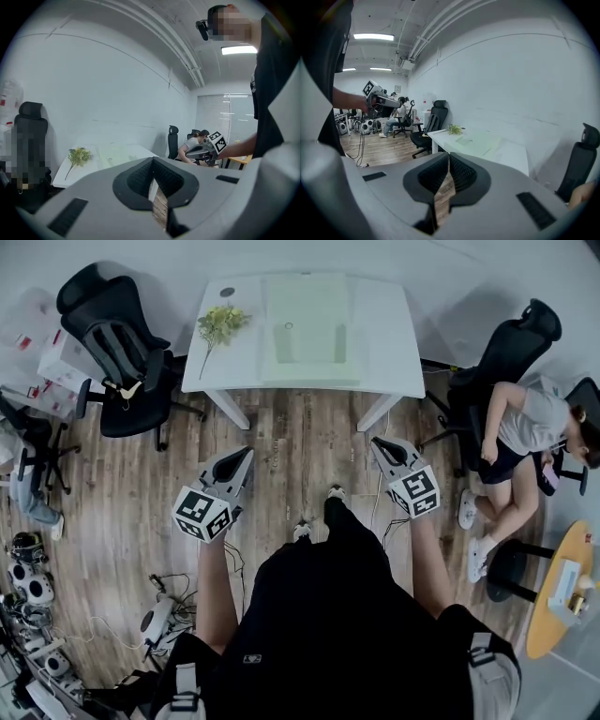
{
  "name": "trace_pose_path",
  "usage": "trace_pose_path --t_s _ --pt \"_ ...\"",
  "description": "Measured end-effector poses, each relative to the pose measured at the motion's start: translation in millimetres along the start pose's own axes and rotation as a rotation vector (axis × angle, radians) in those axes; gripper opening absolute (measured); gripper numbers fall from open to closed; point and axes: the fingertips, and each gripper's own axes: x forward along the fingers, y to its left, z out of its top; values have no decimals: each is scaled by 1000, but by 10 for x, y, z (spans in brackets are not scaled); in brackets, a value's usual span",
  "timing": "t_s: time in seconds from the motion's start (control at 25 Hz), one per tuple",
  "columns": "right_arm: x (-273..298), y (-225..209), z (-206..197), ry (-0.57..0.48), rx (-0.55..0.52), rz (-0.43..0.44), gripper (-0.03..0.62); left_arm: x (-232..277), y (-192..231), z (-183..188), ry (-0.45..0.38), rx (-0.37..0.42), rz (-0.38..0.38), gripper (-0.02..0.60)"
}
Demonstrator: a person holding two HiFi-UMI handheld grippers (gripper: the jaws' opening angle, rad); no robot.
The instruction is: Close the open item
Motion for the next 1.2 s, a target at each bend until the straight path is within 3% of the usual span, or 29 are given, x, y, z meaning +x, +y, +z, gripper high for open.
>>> trace_pose_path --t_s 0.64,1.2 --pt "503 -1171 68 -6 0 62 8 951 253 340 -10 -20 85 6" --pt "924 -1899 42 0 -20 140 8 1574 423 393 -6 -56 162 6"
